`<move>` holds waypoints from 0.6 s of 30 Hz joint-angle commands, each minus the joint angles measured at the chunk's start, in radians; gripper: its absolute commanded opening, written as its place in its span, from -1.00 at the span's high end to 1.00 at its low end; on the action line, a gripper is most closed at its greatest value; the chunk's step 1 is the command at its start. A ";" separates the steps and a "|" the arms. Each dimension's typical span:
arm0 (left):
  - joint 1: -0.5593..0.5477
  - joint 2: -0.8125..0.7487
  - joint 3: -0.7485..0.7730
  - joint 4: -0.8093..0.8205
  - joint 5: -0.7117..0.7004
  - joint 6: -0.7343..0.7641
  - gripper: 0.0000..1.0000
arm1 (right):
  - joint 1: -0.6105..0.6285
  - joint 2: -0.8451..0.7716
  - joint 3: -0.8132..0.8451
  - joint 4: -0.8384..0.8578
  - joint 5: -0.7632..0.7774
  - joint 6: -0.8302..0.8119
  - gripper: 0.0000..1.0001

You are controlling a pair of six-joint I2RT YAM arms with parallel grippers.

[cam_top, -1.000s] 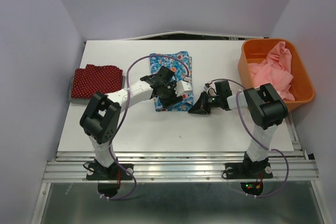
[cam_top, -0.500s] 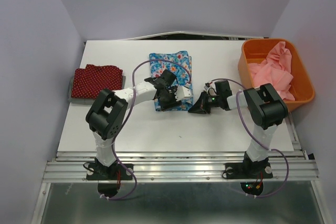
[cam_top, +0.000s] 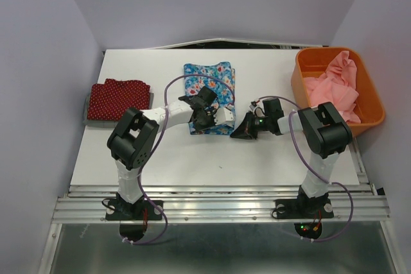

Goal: Fold and stack the skirts
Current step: Fold the skirt

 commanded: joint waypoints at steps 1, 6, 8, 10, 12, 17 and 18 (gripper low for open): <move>-0.001 -0.046 -0.009 -0.036 -0.001 0.041 0.70 | 0.003 0.022 -0.004 -0.033 0.136 -0.037 0.99; -0.003 -0.089 -0.022 -0.067 0.036 0.064 0.86 | 0.003 0.022 0.001 -0.035 0.132 -0.036 0.99; -0.003 -0.097 -0.034 -0.079 0.039 0.076 0.90 | 0.003 0.022 -0.001 -0.035 0.131 -0.033 0.99; -0.003 -0.097 -0.040 -0.088 0.044 0.082 0.92 | 0.003 0.019 0.001 -0.035 0.132 -0.037 0.99; -0.001 -0.095 -0.057 -0.087 0.035 0.091 0.93 | 0.003 0.019 0.002 -0.038 0.131 -0.040 0.99; -0.003 -0.075 -0.052 -0.070 0.030 0.067 0.62 | 0.003 0.013 0.004 -0.043 0.117 -0.053 0.99; -0.001 -0.072 -0.049 -0.066 0.025 0.058 0.48 | 0.003 0.013 0.005 -0.046 0.111 -0.057 0.99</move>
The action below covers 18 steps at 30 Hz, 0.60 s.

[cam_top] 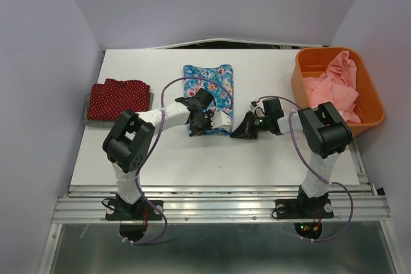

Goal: Fold and stack the skirts
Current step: Fold the skirt

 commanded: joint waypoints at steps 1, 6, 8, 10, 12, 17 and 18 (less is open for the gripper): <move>-0.005 -0.023 0.006 -0.016 0.004 -0.020 0.23 | 0.003 0.013 0.013 -0.051 0.102 -0.059 0.99; 0.006 -0.061 0.030 -0.005 0.064 -0.060 0.03 | 0.003 -0.012 0.048 -0.105 0.027 -0.113 0.60; 0.014 -0.096 0.020 0.012 0.090 -0.075 -0.04 | 0.003 -0.038 0.066 -0.161 0.012 -0.141 0.45; 0.014 -0.162 -0.023 0.054 0.089 -0.074 -0.08 | 0.003 -0.097 0.103 -0.208 0.002 -0.182 0.27; 0.014 -0.210 -0.051 0.076 0.073 -0.072 -0.11 | 0.003 -0.144 0.129 -0.283 0.007 -0.216 0.10; 0.015 -0.286 -0.164 0.168 0.024 -0.062 -0.22 | 0.003 -0.254 0.227 -0.481 0.044 -0.340 0.14; 0.014 -0.318 -0.184 0.193 0.017 -0.062 -0.27 | 0.003 -0.266 0.243 -0.525 0.062 -0.389 0.20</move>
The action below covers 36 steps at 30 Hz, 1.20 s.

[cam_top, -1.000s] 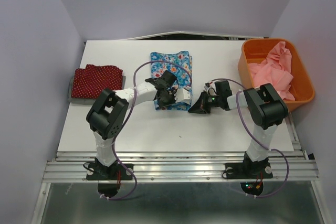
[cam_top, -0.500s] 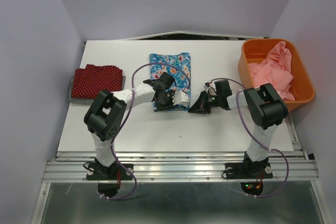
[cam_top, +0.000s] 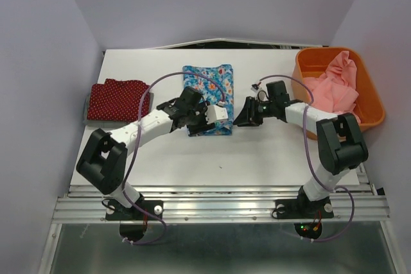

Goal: Fold and stack the skirts
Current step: Fold the skirt

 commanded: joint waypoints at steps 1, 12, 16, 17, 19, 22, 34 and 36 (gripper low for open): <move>0.001 -0.092 -0.120 0.127 -0.042 0.001 -0.28 | 0.003 -0.090 0.123 -0.177 0.061 -0.167 0.20; -0.008 -0.172 -0.380 0.381 -0.231 0.156 -0.75 | 0.046 0.237 0.473 -0.007 -0.038 -0.140 0.30; -0.031 -0.145 -0.424 0.475 -0.306 0.175 -0.75 | 0.066 0.349 0.502 0.074 -0.050 -0.134 0.37; -0.040 -0.142 -0.441 0.493 -0.317 0.175 -0.75 | 0.066 0.387 0.507 0.082 -0.046 -0.134 0.38; -0.072 -0.122 -0.456 0.533 -0.341 0.181 -0.75 | 0.066 0.423 0.511 0.087 -0.038 -0.152 0.41; -0.120 -0.082 -0.479 0.643 -0.375 0.185 -0.75 | 0.075 0.467 0.496 0.087 -0.001 -0.187 0.45; -0.155 0.131 -0.418 0.829 -0.450 0.190 -0.66 | 0.075 0.535 0.464 0.024 0.083 -0.258 0.47; -0.155 0.121 -0.412 0.834 -0.441 0.182 -0.56 | 0.075 0.542 0.468 0.018 0.082 -0.258 0.47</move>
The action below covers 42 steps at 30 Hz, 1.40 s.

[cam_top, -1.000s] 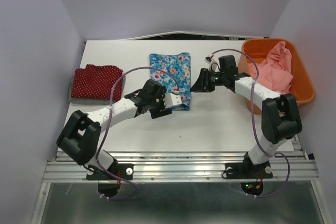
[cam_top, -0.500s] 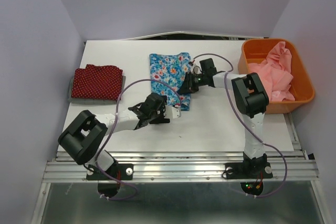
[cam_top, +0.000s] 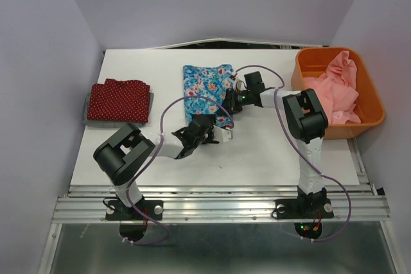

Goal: Fold and stack the skirts
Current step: Fold the skirt

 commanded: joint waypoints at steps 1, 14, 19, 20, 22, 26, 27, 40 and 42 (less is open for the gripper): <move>0.000 0.012 0.002 -0.019 0.009 -0.022 -0.51 | 0.009 0.062 0.004 -0.034 0.097 -0.067 0.47; 0.022 -0.031 0.118 -0.311 0.127 -0.107 1.00 | 0.009 0.036 -0.027 -0.065 0.091 -0.101 0.41; 0.053 0.012 0.199 -0.448 0.191 -0.154 1.00 | 0.009 -0.051 -0.053 -0.062 0.097 -0.098 0.30; 0.053 0.010 0.197 -0.457 0.223 -0.152 1.00 | 0.009 -0.092 -0.051 -0.068 0.091 -0.089 0.28; 0.053 0.004 0.193 -0.471 0.239 -0.148 1.00 | 0.009 -0.129 -0.044 -0.091 0.061 -0.083 0.21; 0.053 -0.017 0.206 -0.528 0.254 -0.132 1.00 | 0.009 -0.165 0.020 -0.122 0.047 -0.084 0.10; 0.053 -0.026 0.215 -0.543 0.260 -0.132 1.00 | 0.009 -0.158 0.042 -0.123 0.054 -0.093 0.09; 0.053 -0.145 0.357 -0.994 0.443 -0.239 1.00 | 0.009 0.177 0.645 -0.186 0.119 -0.230 -0.47; 0.053 -0.148 0.380 -1.062 0.457 -0.247 1.00 | 0.009 0.239 0.686 -0.186 0.120 -0.236 -0.52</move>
